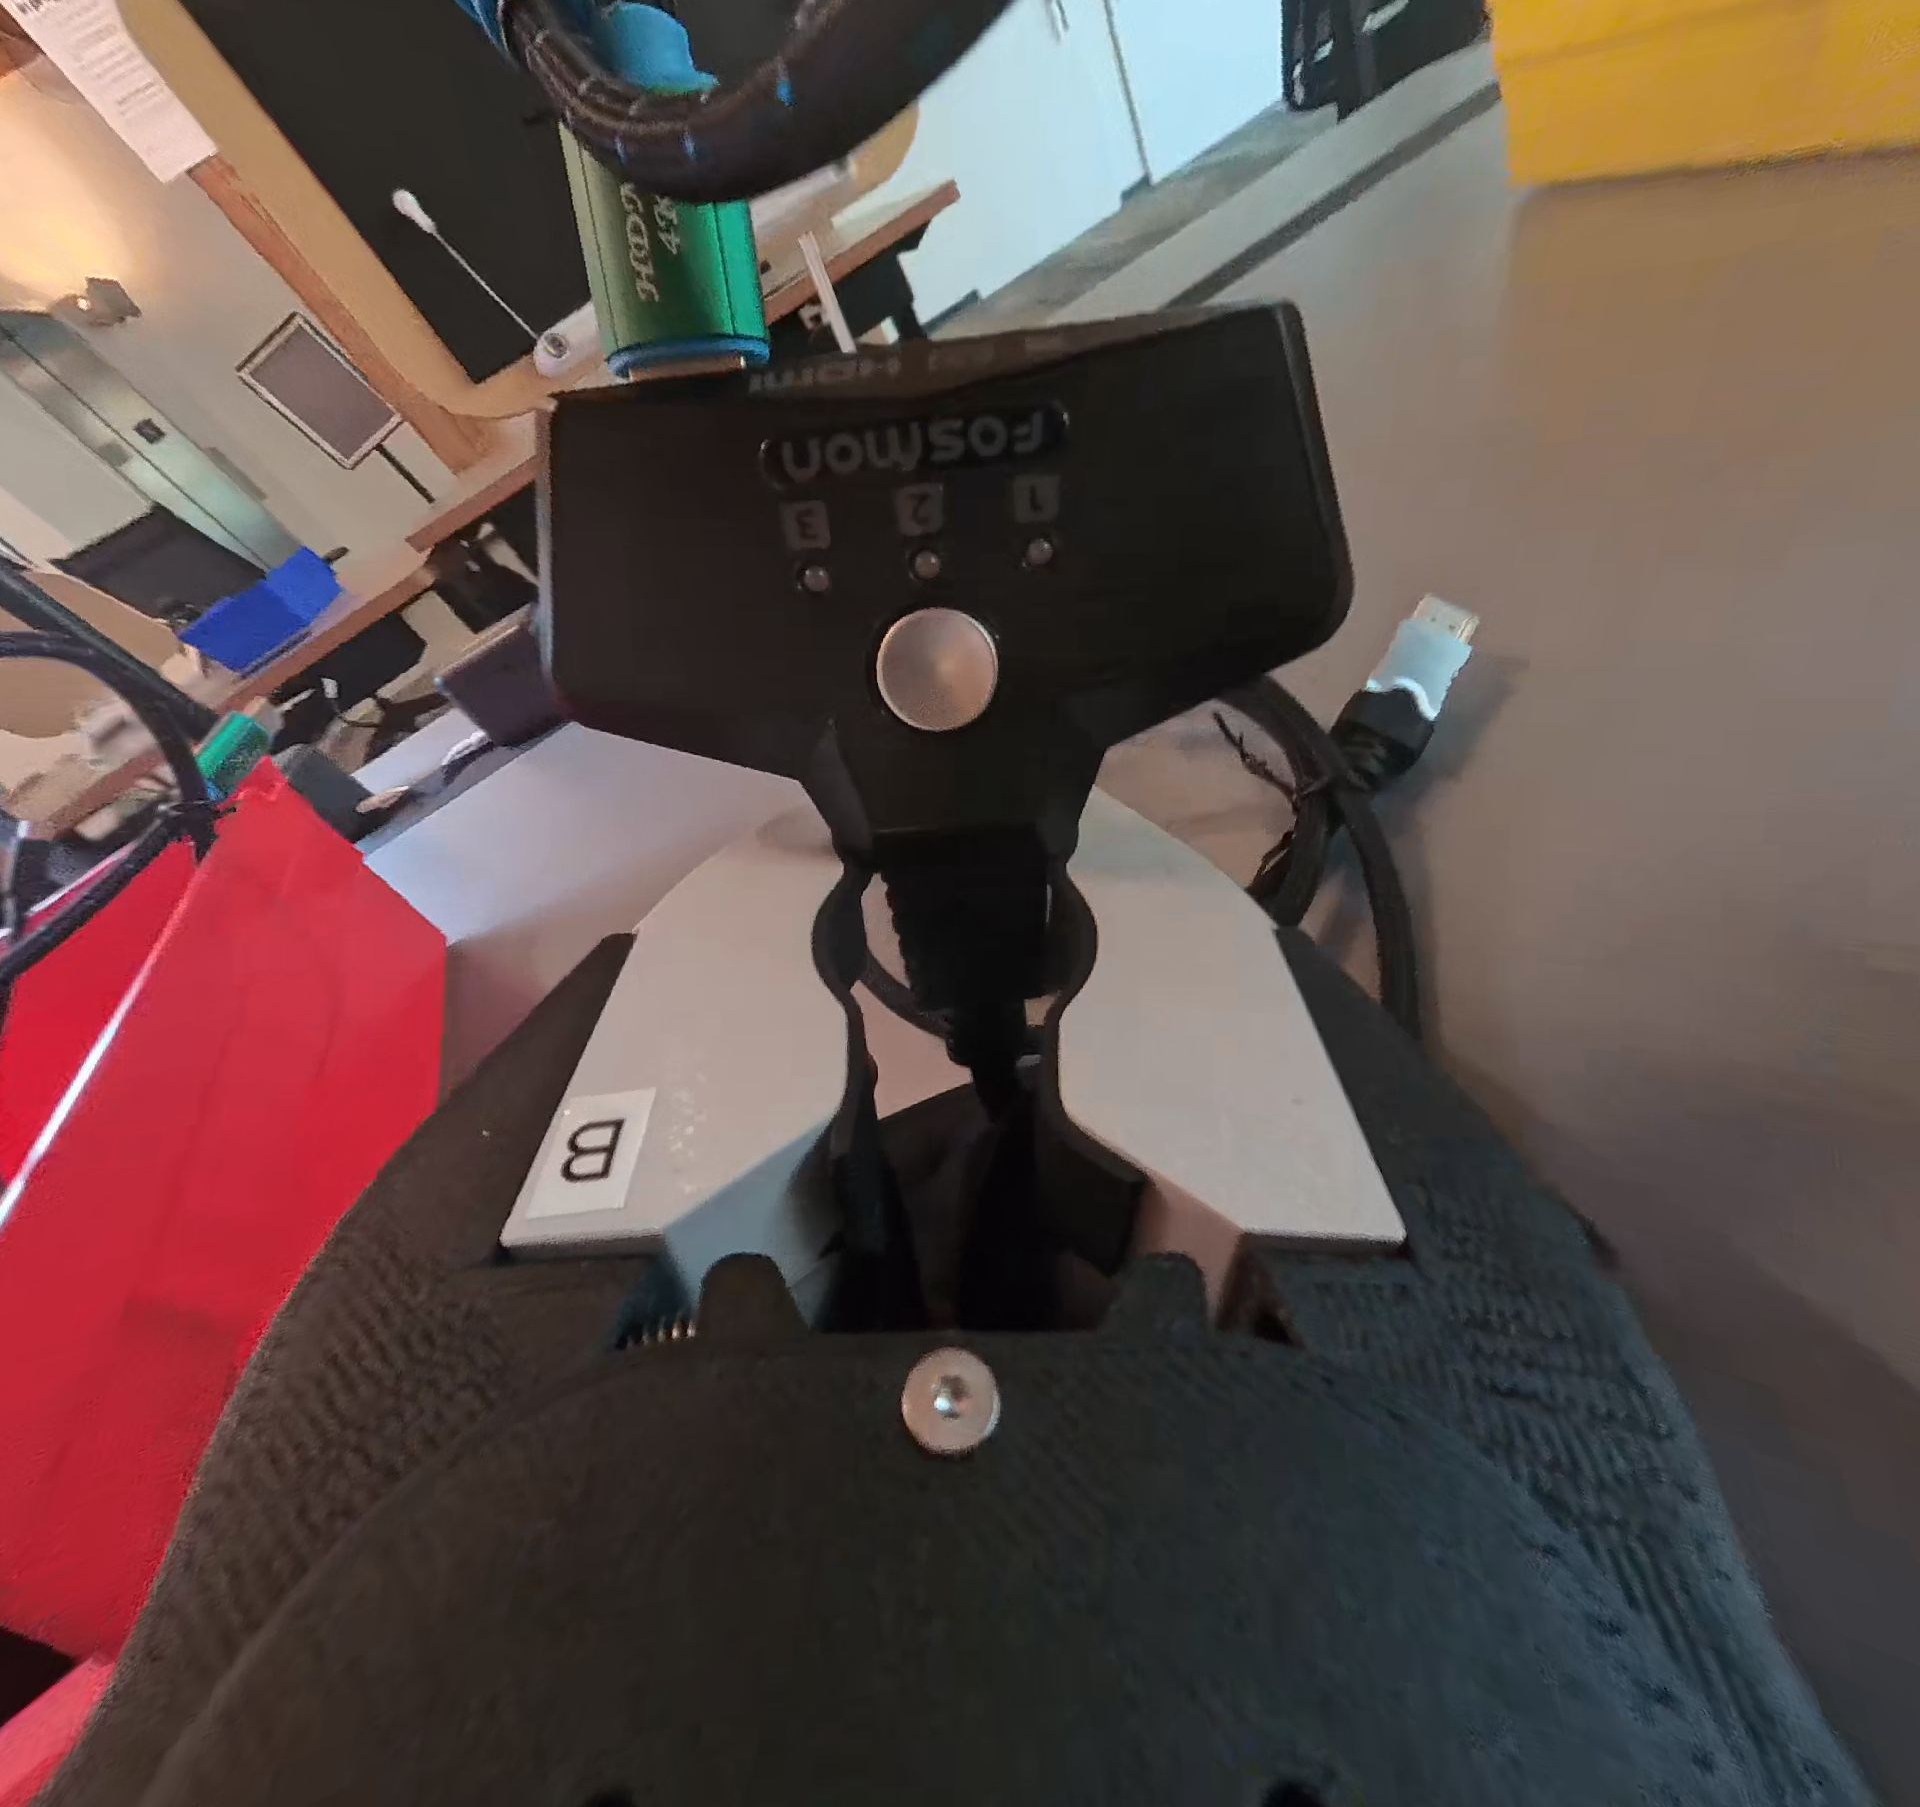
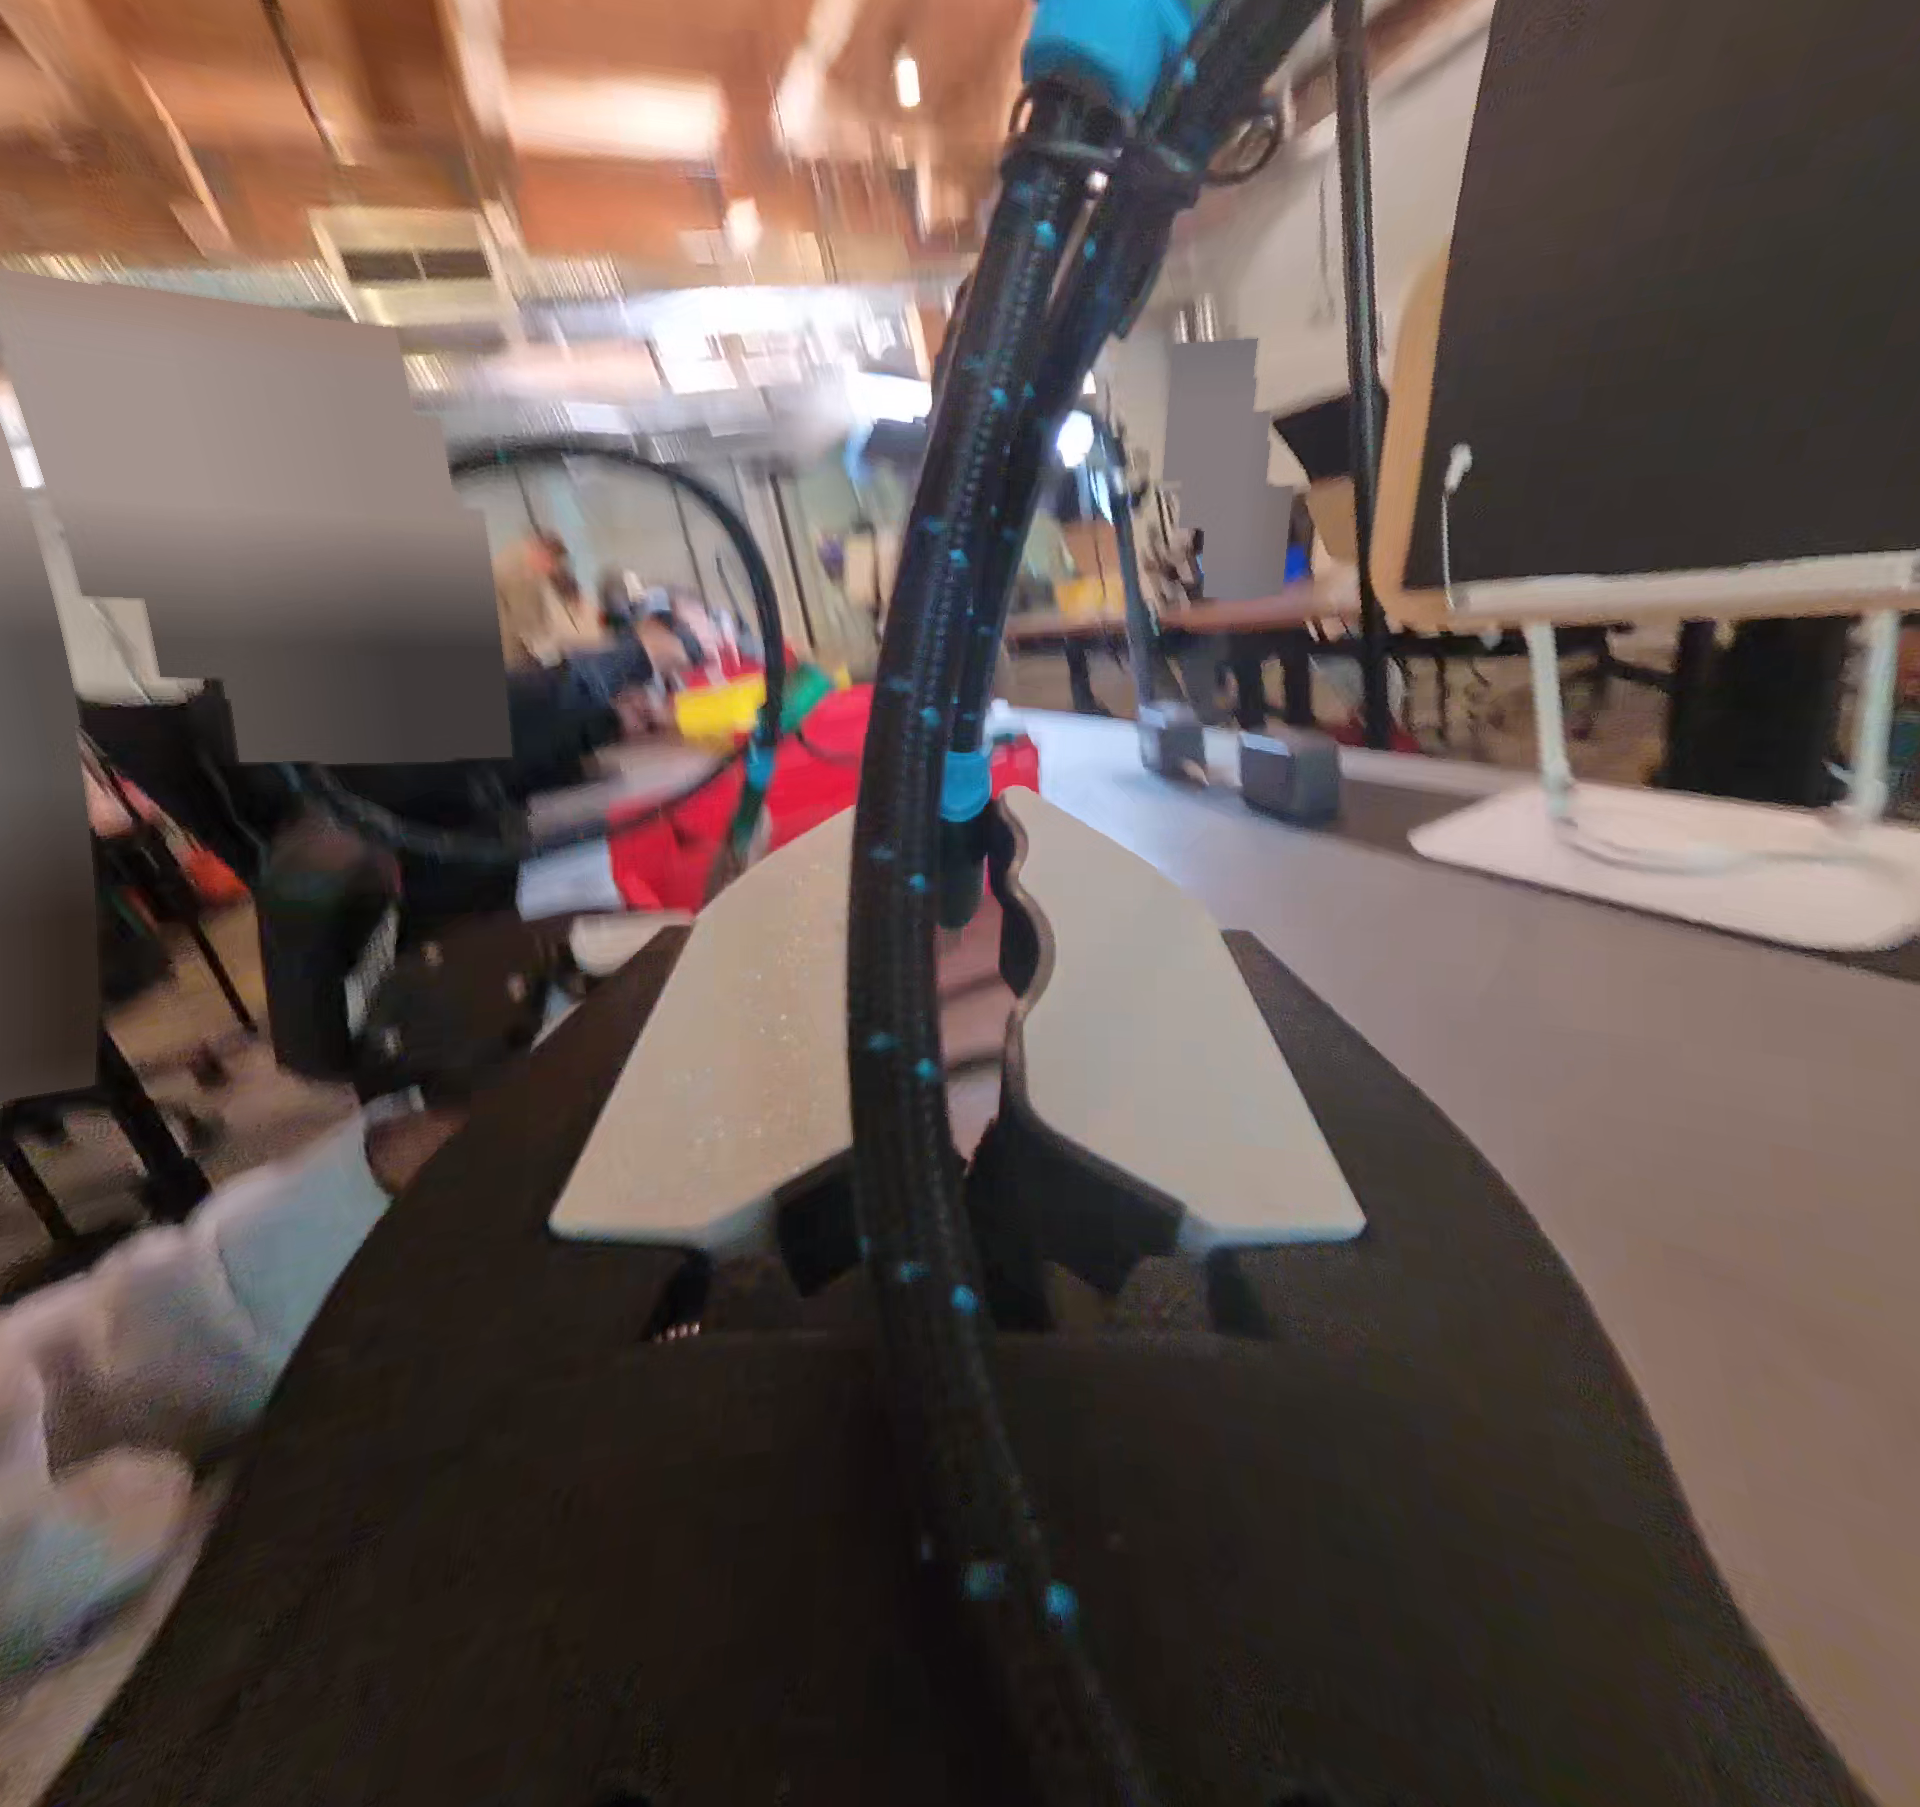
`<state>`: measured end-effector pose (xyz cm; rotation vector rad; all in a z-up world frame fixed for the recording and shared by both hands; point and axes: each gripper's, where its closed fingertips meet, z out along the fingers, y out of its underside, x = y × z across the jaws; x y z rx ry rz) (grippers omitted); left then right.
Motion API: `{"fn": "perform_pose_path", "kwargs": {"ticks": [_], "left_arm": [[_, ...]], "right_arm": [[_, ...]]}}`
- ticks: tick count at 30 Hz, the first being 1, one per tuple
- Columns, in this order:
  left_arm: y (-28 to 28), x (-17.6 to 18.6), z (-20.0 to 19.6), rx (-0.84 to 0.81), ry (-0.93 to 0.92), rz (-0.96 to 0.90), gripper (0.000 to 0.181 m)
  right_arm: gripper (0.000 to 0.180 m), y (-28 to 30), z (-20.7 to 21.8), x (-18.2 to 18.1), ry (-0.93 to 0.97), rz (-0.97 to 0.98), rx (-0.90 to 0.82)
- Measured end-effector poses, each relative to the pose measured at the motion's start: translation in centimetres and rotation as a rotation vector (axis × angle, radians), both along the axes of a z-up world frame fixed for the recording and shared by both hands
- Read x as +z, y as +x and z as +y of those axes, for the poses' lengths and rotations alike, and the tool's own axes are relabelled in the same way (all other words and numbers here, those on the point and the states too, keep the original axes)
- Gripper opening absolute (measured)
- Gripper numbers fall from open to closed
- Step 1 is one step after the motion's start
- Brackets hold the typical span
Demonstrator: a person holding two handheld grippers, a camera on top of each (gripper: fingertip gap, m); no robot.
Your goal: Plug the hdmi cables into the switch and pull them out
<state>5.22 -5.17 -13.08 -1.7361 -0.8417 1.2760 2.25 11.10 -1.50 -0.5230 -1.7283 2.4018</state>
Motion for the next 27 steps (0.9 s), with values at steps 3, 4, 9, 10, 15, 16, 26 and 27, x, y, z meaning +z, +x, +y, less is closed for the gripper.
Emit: {"fn": "perform_pose_path", "kwargs": {"ticks": [3,4,9,10,15,16,26,27], "left_arm": [[0.5,1.0,-0.1,-0.040,0.086,0.037,0.030],[0.7,1.3,-0.2,-0.051,0.110,0.051,0.030],[1.2,2.2,-0.4,-0.099,0.206,0.075,0.031],[1.2,2.2,-0.5,-0.104,0.219,0.076,0.031],[1.1,2.4,-0.9,-0.098,0.257,0.069,0.030],[1.1,2.3,-0.9,-0.100,0.259,0.065,0.030],[0.9,2.1,-0.8,-0.096,0.242,0.054,0.030],[0.9,2.1,-0.8,-0.098,0.244,0.055,0.030]], "right_arm": [[0.013,1.5,2.0,-2.2,0.229,-0.019,-0.034],[0.013,1.9,3.2,-2.8,0.289,-0.042,-0.041],[0.013,1.8,13.0,-4.4,0.544,-0.171,-0.204],[0.012,1.3,15.5,-4.8,0.614,-0.201,-0.260],[0.013,-1.9,28.4,-6.7,1.168,-0.296,-0.526],[0.012,-2.4,30.8,-7.2,1.305,-0.320,-0.545],[0.013,-4.8,36.9,-11.0,1.851,-0.326,-0.120],[0.013,-5.0,37.1,-11.2,1.854,-0.353,-0.101]]}}
